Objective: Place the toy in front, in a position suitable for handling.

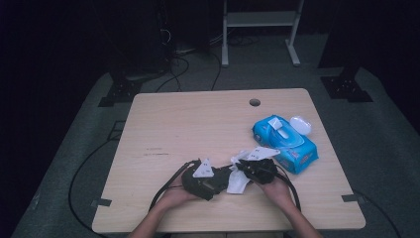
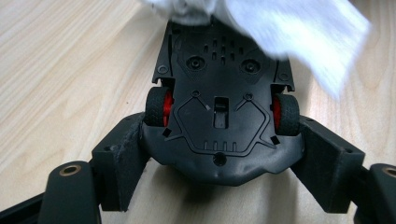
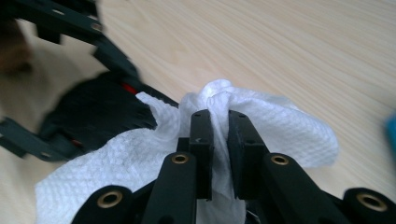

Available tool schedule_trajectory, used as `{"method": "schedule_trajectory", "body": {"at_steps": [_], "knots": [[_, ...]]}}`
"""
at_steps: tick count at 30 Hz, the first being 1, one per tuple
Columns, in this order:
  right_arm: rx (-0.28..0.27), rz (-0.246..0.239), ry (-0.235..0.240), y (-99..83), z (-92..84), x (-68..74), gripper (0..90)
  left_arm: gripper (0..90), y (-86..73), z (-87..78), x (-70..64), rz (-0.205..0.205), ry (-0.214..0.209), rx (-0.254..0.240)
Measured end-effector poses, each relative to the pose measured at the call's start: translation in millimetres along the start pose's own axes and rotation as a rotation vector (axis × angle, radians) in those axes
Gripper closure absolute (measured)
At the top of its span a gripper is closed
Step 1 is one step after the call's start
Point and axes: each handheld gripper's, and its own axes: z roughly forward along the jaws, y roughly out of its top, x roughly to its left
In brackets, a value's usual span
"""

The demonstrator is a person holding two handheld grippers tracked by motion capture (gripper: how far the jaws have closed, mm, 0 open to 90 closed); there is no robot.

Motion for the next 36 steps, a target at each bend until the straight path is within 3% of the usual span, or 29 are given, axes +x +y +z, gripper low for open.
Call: {"method": "schedule_trajectory", "body": {"at_steps": [2,5,7,8,9,10,18,25,29,36], "knots": [[0.007,0.011,-0.03,-3.3,-4.6,-5.9,80.1,23.6,-0.1,0.0,-0.3,0.002,0.003,0.003],[-0.003,0.029,-0.006,-5.5,-7.5,-5.3,80.1,23.6,-1.0,0.4,-0.6,0.003,0.003,0.008],[-0.006,0.005,0.037,-3.8,-5.3,2.7,80.1,23.6,-1.4,0.4,-0.2,0.001,0.001,0.007],[-0.006,0.005,0.037,-3.8,-5.3,2.7,80.1,23.6,-1.4,0.4,-0.2,0.001,0.001,0.007],[0.007,-0.039,0.032,-1.5,-3.8,7.4,80.1,23.6,-1.2,0.4,-0.1,0.002,0.0,0.007],[0.01,-0.04,0.037,-1.5,-4.0,6.2,80.0,23.7,-0.8,0.1,-0.1,0.005,0.0,0.001],[0.016,-0.006,0.051,-8.6,-10.6,-1.0,80.0,23.6,-0.1,-0.3,0.5,0.005,-0.004,0.001],[0.041,-0.023,0.024,-15.4,-22.1,-10.1,79.6,23.6,-0.8,-0.6,1.6,-0.006,-0.012,-0.005],[0.038,-0.033,0.016,-16.0,-22.4,-7.4,79.7,23.6,-0.6,-0.8,0.6,-0.006,-0.007,-0.002],[0.031,-0.008,0.032,-16.9,-21.9,-9.9,79.7,23.6,-0.3,-0.9,1.3,-0.006,-0.011,-0.001]]}}
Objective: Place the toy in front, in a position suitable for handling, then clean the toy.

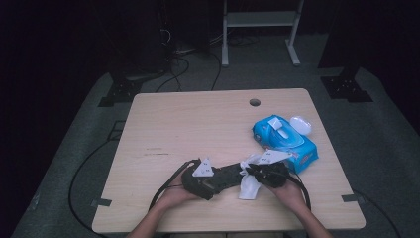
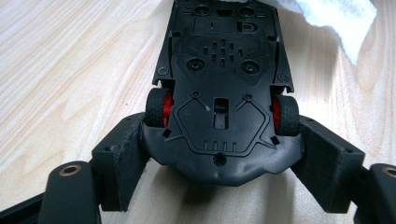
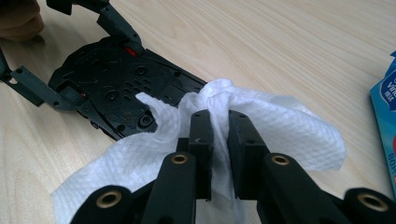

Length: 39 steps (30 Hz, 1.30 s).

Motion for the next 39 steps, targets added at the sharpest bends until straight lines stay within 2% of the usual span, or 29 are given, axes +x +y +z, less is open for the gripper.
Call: {"method": "schedule_trajectory", "body": {"at_steps": [13,19,20,22,27,29,35,37,39], "knots": [[-0.004,-0.002,0.0,1.5,1.7,1.7,79.7,23.6,-0.8,-0.9,1.1,0.001,0.002,0.003],[-0.011,-0.032,0.049,11.0,11.6,15.7,79.7,23.6,-0.9,-1.0,0.7,0.0,0.004,0.003],[-0.014,-0.056,0.051,15.5,18.5,20.0,79.8,23.6,-1.1,-1.3,0.6,-0.001,0.005,0.003],[-0.013,-0.04,0.044,17.3,19.9,15.8,79.8,23.7,-1.7,-1.7,1.5,-0.006,0.003,-0.001],[0.006,0.012,-0.03,6.9,8.0,-7.0,79.8,23.6,-1.3,-1.6,2.2,-0.005,0.002,0.001],[0.005,0.027,-0.027,5.4,6.3,-8.5,79.9,23.6,-0.9,-1.1,1.7,-0.005,0.003,0.003],[0.008,-0.02,0.012,17.1,16.9,4.5,79.9,23.6,-1.0,-1.4,0.0,-0.005,0.011,0.004],[0.004,-0.043,0.035,26.3,28.0,12.4,79.9,23.6,-0.9,-1.5,0.4,-0.007,0.011,0.006],[0.006,-0.046,0.029,28.2,29.9,10.3,79.8,23.6,-1.2,-1.6,1.1,-0.007,0.013,0.006]]}}
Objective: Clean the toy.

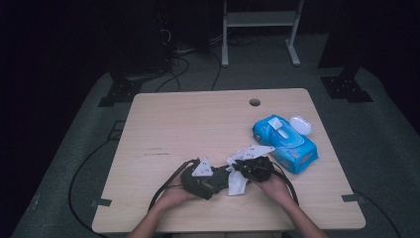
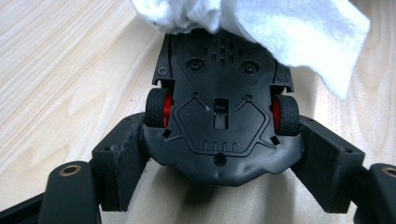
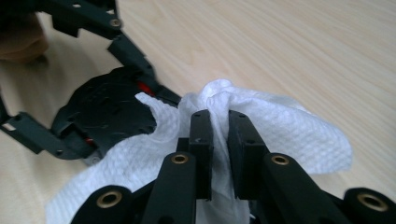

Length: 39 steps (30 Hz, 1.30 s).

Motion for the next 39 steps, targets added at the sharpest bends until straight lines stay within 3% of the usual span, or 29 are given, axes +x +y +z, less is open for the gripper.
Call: {"method": "schedule_trajectory", "body": {"at_steps": [2,4,6,10,13,15,17,22,25,29,34,36,39], "knots": [[-0.001,0.009,-0.008,-1.1,-1.4,-4.2,79.9,23.6,-0.1,0.1,-0.1,0.0,0.001,-0.001],[0.0,0.063,-0.047,-11.2,-12.1,-21.9,79.9,23.6,-0.4,0.1,0.1,0.001,0.001,-0.003],[0.007,0.087,-0.053,-18.8,-20.4,-28.3,79.9,23.7,-0.4,0.2,-0.4,0.003,0.003,-0.002],[-0.004,0.071,-0.036,-32.3,-33.0,-22.6,79.8,23.6,0.5,0.3,-0.5,0.011,0.001,0.007],[-0.021,0.04,0.013,-37.2,-43.5,-7.0,80.3,23.6,0.8,1.0,-1.8,0.012,0.004,0.005],[-0.017,0.021,0.054,-34.4,-41.8,0.5,80.3,23.6,0.9,1.0,-2.2,0.007,0.006,0.004],[-0.009,-0.019,0.045,-32.3,-39.9,4.6,80.3,23.6,0.9,0.8,-2.4,0.009,0.006,0.006],[0.011,0.045,0.007,-39.4,-45.4,-12.0,80.3,23.6,1.0,0.9,-1.4,0.007,0.002,0.004],[0.013,0.053,0.01,-41.6,-46.6,-13.1,80.4,23.6,0.9,1.1,-1.6,0.007,0.003,0.003],[0.007,0.022,0.058,-31.2,-38.6,-3.3,80.4,23.6,1.9,1.8,-1.6,0.011,0.004,0.006],[0.007,-0.012,0.054,-13.8,-18.6,3.5,80.3,23.7,1.9,2.0,-3.2,0.018,0.012,0.009],[0.007,-0.025,0.035,-9.4,-14.2,0.5,80.3,23.6,1.9,2.0,-3.0,0.019,0.011,0.01],[0.005,0.008,0.027,-15.5,-18.2,-9.3,80.3,23.6,1.5,1.8,-1.5,0.006,0.002,0.002]]}}
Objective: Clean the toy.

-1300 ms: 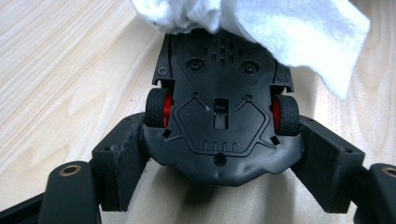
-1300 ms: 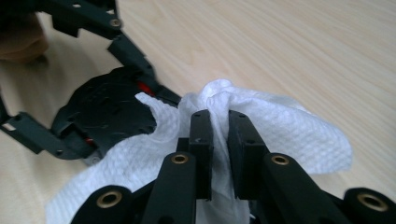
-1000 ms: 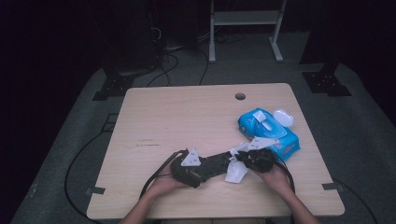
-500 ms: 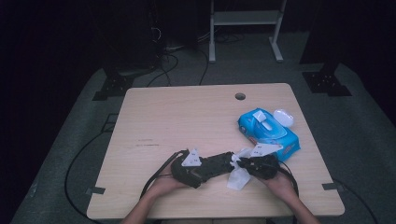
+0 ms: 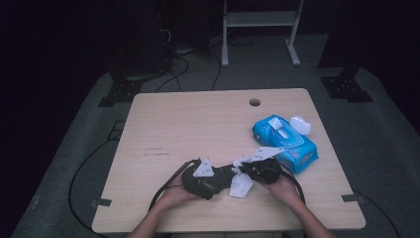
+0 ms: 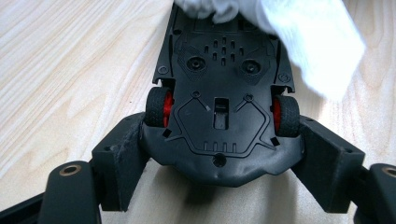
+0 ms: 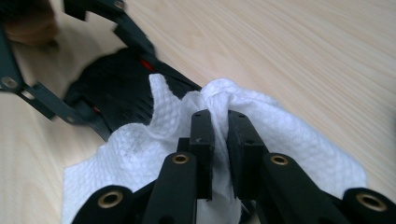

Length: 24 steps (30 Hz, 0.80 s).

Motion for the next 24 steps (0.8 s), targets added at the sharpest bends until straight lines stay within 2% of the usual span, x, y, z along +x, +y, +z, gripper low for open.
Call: {"method": "schedule_trajectory", "body": {"at_steps": [2,4,6,9,11,13,16,17,18,19,23,24], "knots": [[0.002,0.007,-0.008,-2.6,-3.0,-2.0,80.3,23.6,-0.1,0.0,0.0,-0.001,0.0,-0.001],[0.009,0.017,-0.027,-12.6,-14.7,-5.9,80.3,23.6,-0.1,0.1,0.1,0.003,0.001,0.0],[0.004,0.018,-0.028,-21.1,-23.8,-3.2,80.3,23.6,0.3,0.4,-0.4,0.014,0.001,0.006],[0.001,0.012,-0.02,-21.0,-24.8,2.2,80.3,23.6,0.4,0.6,-1.5,0.01,0.004,0.005],[-0.002,-0.005,0.006,-15.3,-20.6,6.9,80.3,23.6,0.9,0.5,-1.6,0.01,0.004,0.007],[0.007,-0.037,0.027,-1.8,-6.4,15.8,80.3,23.6,1.3,1.2,-2.1,0.014,0.005,0.006],[0.02,-0.057,0.046,14.8,11.6,23.4,80.3,23.6,1.4,1.8,-2.4,0.014,0.006,0.002],[0.02,-0.057,0.046,14.8,11.6,23.4,80.3,23.6,1.4,2.0,-2.7,0.014,0.007,0.002],[0.021,-0.054,0.066,25.8,23.6,26.9,80.4,23.6,1.6,2.0,-2.7,0.018,0.007,0.002],[0.022,-0.069,0.066,30.0,28.7,27.9,80.4,23.6,1.6,2.0,-2.5,0.019,0.007,0.003],[0.03,-0.068,0.052,35.2,35.2,25.1,80.5,23.6,0.9,2.2,-2.3,0.019,0.006,0.007],[0.033,-0.061,0.02,33.8,32.4,18.6,80.5,23.6,0.8,2.0,-1.9,0.022,0.005,0.007]]}}
